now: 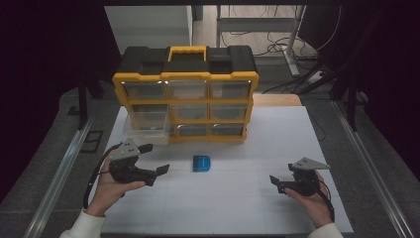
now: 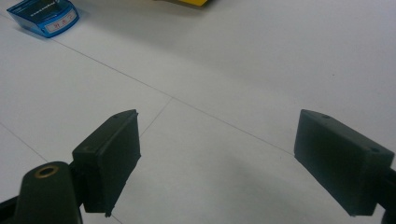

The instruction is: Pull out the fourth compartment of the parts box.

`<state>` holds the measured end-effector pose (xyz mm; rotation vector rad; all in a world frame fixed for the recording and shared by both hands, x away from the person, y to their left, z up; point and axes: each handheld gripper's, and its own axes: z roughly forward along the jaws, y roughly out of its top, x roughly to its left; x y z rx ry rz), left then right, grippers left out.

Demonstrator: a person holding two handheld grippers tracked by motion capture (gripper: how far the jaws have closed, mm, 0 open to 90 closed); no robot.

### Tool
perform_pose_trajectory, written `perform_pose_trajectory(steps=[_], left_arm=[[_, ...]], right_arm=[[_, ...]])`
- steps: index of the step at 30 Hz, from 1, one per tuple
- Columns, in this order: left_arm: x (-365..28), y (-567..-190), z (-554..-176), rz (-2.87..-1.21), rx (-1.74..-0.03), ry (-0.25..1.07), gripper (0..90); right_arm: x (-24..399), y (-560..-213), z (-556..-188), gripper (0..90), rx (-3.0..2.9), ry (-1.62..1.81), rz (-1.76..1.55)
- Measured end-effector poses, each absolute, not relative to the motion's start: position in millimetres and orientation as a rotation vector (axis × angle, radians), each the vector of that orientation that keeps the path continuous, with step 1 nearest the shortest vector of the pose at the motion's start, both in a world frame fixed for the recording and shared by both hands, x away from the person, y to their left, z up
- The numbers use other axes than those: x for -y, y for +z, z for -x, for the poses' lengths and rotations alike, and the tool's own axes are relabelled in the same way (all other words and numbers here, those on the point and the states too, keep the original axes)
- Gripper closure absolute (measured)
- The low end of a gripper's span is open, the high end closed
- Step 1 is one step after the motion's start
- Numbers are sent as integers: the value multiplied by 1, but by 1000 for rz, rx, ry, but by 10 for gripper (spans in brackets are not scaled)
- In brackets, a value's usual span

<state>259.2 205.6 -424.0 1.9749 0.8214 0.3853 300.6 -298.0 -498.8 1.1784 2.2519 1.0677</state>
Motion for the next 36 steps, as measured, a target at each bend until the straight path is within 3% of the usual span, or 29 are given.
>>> perform_pose_trajectory(steps=[36], left_arm=[[-153, -437, -273, -2140, -777, 296, 139]], right_arm=[[298, -498, -298, 149, -2251, 1057, -1173]])
